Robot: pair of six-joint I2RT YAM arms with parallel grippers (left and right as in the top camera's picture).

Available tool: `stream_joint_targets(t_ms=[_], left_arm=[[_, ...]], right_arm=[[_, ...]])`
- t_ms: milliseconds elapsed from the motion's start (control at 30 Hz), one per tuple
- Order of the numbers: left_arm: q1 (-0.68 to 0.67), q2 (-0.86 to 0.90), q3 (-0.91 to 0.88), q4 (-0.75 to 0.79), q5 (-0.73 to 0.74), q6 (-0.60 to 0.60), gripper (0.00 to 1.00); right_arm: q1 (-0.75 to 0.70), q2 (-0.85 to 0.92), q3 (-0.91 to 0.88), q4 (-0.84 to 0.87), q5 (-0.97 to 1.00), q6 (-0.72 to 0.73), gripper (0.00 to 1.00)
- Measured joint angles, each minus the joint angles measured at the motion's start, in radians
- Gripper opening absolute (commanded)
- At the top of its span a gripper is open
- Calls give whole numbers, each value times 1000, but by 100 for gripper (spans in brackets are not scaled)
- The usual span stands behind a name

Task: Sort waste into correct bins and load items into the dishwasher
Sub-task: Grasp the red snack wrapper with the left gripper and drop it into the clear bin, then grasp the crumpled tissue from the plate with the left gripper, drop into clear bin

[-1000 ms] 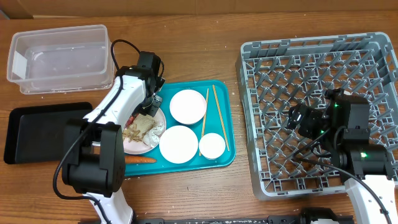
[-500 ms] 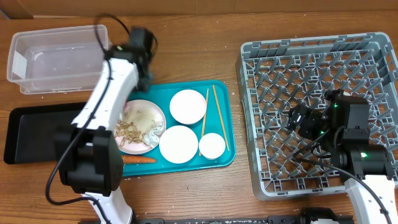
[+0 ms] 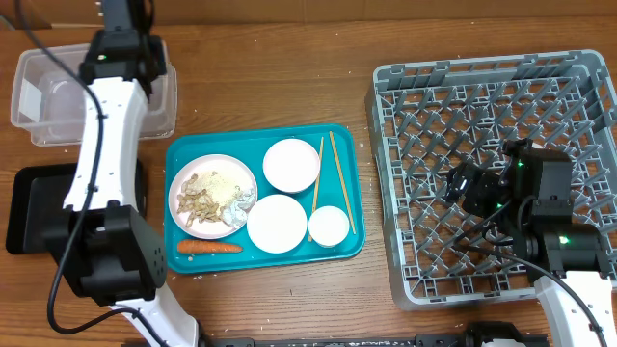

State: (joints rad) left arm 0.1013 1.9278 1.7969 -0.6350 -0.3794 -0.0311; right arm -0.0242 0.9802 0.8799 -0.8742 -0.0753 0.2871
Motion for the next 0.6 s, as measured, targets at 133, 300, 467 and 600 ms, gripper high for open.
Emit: stream_joint_targets(t_ms=[133, 300, 467, 600], left_arm=[[35, 29, 1, 42, 2, -59, 24], [45, 114, 1, 51, 13, -95, 40], [42, 148, 1, -13, 31, -101, 50], [23, 124, 3, -190, 63, -100, 62]], right_arm=[[0, 0, 0, 0, 0, 0, 100], [0, 0, 0, 0, 0, 0, 100], [0, 0, 0, -1, -2, 0, 100], [0, 0, 0, 0, -3, 0, 100]])
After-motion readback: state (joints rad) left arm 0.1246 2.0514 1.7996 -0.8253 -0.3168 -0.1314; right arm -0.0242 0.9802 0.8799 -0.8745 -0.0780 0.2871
